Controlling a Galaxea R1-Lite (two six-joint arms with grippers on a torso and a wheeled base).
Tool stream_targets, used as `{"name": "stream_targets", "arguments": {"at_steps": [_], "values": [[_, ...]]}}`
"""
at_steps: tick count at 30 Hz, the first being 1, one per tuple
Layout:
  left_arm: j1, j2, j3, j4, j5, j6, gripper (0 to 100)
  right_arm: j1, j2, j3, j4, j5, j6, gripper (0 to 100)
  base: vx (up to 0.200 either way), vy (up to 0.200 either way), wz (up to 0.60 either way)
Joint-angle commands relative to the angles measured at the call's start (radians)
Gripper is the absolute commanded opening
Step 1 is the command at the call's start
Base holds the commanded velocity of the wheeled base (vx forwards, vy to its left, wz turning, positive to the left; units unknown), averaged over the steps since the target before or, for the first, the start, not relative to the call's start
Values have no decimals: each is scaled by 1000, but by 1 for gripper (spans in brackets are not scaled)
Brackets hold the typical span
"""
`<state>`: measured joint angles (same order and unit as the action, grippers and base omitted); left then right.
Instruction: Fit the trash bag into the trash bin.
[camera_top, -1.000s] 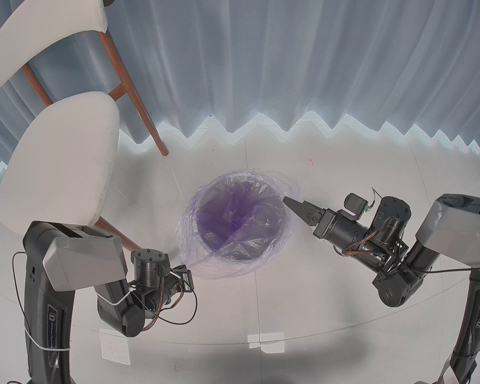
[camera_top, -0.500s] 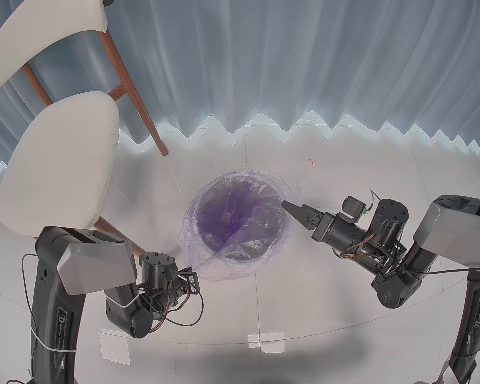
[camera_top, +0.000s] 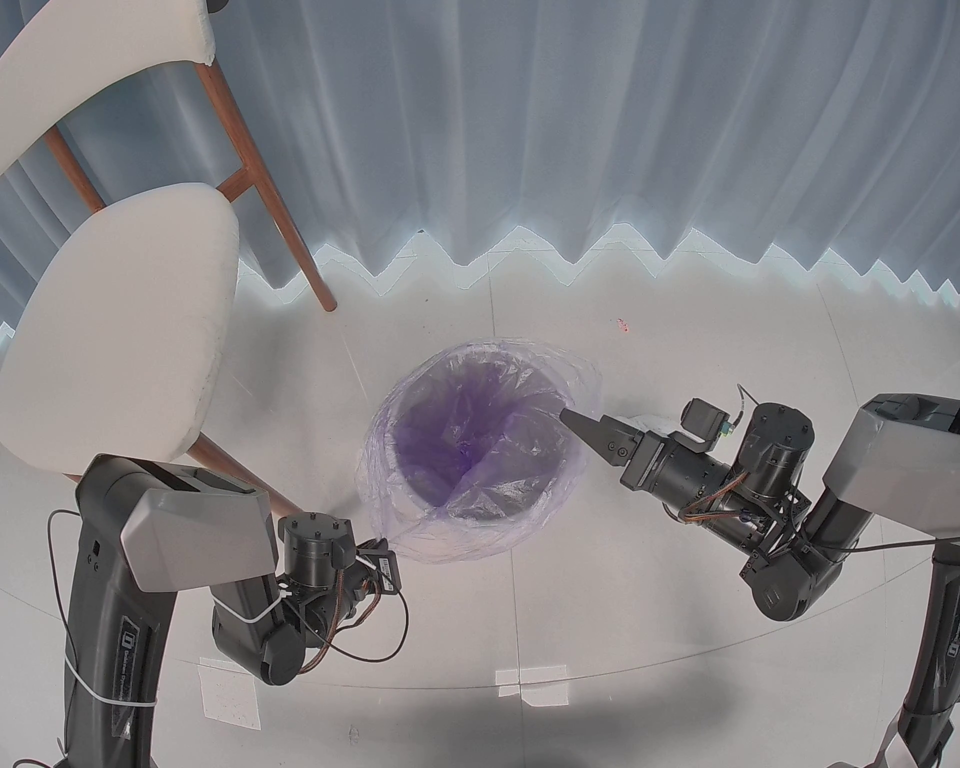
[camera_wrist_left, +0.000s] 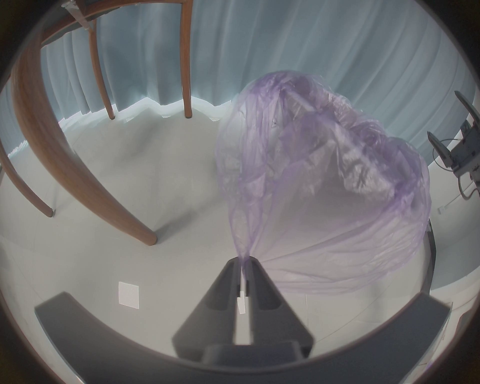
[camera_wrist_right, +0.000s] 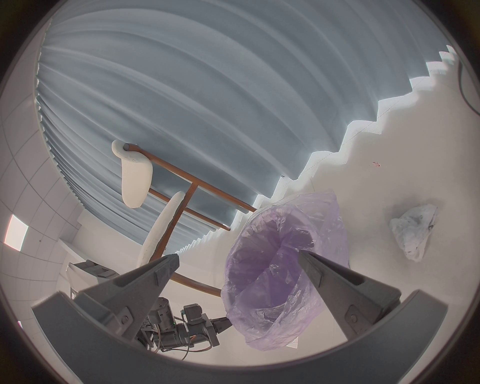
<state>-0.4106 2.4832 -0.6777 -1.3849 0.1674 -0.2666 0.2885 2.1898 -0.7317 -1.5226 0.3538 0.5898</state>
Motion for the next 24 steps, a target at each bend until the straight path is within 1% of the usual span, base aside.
{"name": "stream_targets", "arguments": {"at_steps": [1,4,6,8,10,12,15,16,17,19,21,22,24], "values": [[-8,-1,43,-48,-2,20,100,3,7,2,-1,1,-1,100,0,0,0],[-7,-10,87,-123,-2,61,100,3,33,-6,2,2,5,100,0,0,0],[-5,-46,118,-126,0,92,100,1,65,-14,1,1,5,100,0,0,0],[-8,-145,167,-125,-2,99,100,0,99,-26,-2,1,5,100,0,0,0],[-11,-199,185,-125,-2,102,100,0,102,-26,-2,1,7,100,0,0,0],[-22,-314,208,-125,-6,115,100,1,90,-15,-2,1,12,100,0,0,0],[-31,-437,194,-125,-22,130,100,6,64,14,4,4,27,100,0,0,0],[-31,-437,194,-125,-22,130,100,6,64,14,4,4,27,100,0,0,0],[-36,-487,167,-123,-57,132,100,23,61,31,9,5,56,100,0,0,0],[-40,-549,133,-121,-95,133,100,44,64,40,12,5,94,100,0,0,0],[-42,-601,109,-95,-141,133,100,64,67,52,12,5,117,100,0,0,0],[-42,-624,110,-75,-164,132,100,78,70,61,12,5,124,100,-200,0,0],[-36,-650,124,-51,-186,132,100,101,96,72,12,5,125,100,-200,0,0]]}}
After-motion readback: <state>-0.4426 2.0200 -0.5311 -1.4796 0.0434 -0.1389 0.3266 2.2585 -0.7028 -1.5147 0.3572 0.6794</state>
